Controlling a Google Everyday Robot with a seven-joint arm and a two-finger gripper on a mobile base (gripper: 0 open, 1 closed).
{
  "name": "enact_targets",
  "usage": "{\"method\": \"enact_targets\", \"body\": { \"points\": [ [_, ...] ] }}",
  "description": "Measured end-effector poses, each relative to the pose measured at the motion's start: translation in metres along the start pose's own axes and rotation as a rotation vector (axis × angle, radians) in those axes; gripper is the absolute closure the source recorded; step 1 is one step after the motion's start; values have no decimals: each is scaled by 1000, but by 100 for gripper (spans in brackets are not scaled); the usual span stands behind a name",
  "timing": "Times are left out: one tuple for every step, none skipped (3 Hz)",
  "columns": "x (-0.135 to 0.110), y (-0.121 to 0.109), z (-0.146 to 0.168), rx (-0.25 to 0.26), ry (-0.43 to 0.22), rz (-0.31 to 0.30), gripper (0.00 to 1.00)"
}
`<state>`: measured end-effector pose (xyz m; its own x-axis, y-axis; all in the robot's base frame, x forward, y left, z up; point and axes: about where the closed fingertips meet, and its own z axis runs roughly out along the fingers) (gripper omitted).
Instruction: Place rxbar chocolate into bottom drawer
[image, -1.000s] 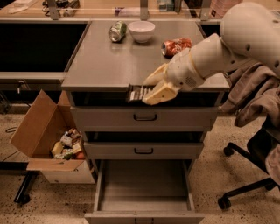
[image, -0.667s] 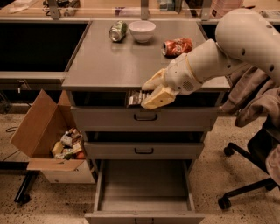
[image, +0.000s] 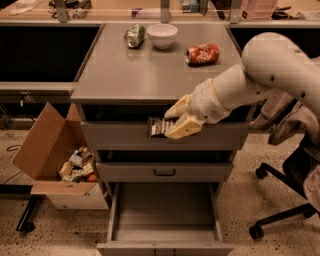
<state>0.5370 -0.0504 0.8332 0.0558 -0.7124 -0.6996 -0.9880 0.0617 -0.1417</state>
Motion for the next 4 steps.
{"method": "enact_targets", "body": {
  "points": [
    [51, 26, 33, -35, 18, 10, 100],
    [107, 59, 77, -80, 52, 55, 100],
    [162, 87, 118, -114, 83, 134, 100],
    [164, 88, 121, -117, 84, 136, 100]
  ]
}}
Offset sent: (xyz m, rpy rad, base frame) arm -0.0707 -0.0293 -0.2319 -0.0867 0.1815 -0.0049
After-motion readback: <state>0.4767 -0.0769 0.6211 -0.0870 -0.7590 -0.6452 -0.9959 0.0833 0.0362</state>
